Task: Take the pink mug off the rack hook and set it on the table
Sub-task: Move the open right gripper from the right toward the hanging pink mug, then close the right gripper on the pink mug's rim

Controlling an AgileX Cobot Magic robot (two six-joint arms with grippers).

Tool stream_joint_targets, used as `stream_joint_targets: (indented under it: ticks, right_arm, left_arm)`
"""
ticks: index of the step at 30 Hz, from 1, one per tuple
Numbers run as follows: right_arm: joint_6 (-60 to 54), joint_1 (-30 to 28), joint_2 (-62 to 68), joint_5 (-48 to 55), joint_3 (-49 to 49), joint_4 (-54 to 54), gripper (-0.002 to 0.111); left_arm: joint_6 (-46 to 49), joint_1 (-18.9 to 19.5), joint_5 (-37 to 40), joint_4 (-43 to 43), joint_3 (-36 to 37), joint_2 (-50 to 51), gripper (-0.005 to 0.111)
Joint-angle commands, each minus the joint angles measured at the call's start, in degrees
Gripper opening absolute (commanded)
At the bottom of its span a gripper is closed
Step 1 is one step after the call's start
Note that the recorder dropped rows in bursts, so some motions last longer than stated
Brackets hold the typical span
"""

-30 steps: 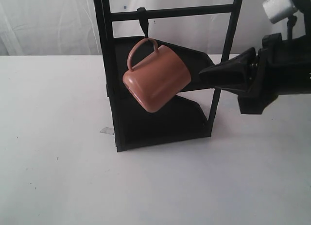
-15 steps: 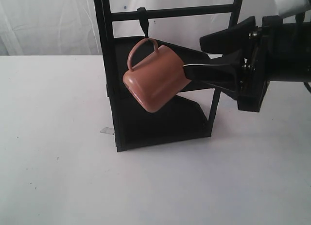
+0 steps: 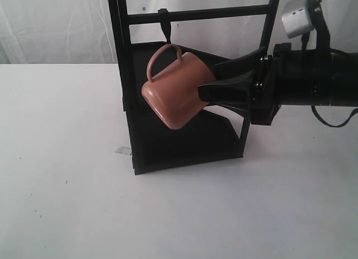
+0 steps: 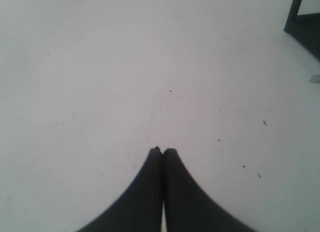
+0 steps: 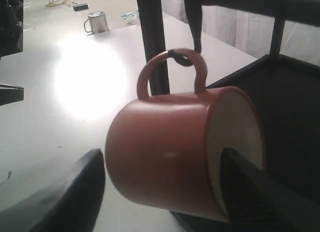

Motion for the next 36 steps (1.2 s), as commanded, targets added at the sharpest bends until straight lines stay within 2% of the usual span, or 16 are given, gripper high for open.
stream_joint_targets:
  ticks: [1,11,19,25,36]
  right_arm:
    - [-2.6,0.0,1.7,3.2,-0.1,2.3,0.061]
    - [-2.9,0.4,4.2,6.7,-0.1,3.8,0.061]
    - [-2.9,4.6,4.2,7.0,-0.1,3.4,0.061]
    - [-3.6,5.4,4.2,6.1,-0.1,3.4,0.061]
    - [-6.0,5.4,4.2,4.1,-0.1,3.4,0.044]
  left_arm:
    - [-0.4,-0.3,-0.3,0.0,0.1,-0.1,0.0]
    - [-0.4,-0.3,-0.3,0.0,0.1,-0.1,0.0]
    - [-0.4,-0.3,-0.3,0.0,0.1,-0.1,0.0]
    - [-0.4,-0.3,-0.3,0.0,0.1,-0.1,0.0]
    - [-0.4,-0.3,-0.3,0.0,0.1,-0.1,0.0]
